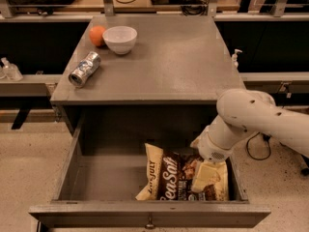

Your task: Pick brown chip bag from top drawer and place on counter

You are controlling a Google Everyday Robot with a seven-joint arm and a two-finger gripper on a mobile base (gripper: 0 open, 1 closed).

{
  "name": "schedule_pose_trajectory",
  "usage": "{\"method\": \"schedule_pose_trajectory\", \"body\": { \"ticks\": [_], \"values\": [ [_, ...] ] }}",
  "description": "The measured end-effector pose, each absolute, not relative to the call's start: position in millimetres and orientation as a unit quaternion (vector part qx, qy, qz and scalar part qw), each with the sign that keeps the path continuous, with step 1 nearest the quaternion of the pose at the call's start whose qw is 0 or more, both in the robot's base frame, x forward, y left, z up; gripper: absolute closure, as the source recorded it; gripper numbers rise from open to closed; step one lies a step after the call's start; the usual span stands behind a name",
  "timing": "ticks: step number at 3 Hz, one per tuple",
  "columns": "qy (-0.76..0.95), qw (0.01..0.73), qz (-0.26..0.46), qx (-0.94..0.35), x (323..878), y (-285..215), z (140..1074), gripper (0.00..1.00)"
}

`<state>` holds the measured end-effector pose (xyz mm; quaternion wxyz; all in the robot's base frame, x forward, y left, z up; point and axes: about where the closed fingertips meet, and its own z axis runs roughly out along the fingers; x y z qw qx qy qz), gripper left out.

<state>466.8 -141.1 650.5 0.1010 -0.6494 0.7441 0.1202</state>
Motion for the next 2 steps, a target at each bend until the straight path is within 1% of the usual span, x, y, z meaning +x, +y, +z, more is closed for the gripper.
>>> {"method": "schedule_pose_trajectory", "body": {
  "ticks": [1, 2],
  "values": [
    [0.734, 0.123, 0.131, -0.655, 469, -132, 642, 0.41],
    [0.714, 0.184, 0.143, -0.660, 475, -120, 673, 0.65]
  ]
}}
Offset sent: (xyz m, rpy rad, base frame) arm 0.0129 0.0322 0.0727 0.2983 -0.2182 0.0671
